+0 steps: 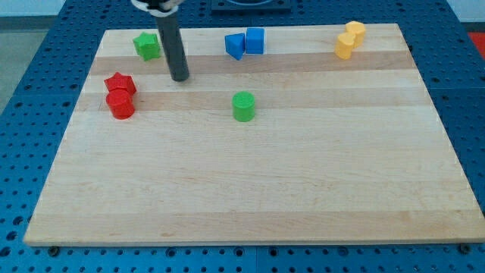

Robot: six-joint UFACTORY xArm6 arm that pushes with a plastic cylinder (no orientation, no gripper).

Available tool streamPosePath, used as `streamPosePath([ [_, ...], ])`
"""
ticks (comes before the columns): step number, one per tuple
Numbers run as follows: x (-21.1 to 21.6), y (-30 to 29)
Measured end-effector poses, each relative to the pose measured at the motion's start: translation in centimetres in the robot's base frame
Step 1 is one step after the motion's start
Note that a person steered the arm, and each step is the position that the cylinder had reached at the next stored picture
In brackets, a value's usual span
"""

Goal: Slightly push the green circle towards top

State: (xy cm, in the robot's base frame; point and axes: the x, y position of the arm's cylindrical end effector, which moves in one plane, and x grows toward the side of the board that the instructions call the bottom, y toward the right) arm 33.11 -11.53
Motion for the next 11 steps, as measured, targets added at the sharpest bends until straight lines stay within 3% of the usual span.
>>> streamPosePath([
  [2,1.3,8.1],
  [4,5.9,15.4],
  [5,9.5,16.0],
  [6,10.3,16.0],
  [11,8.5,10.0],
])
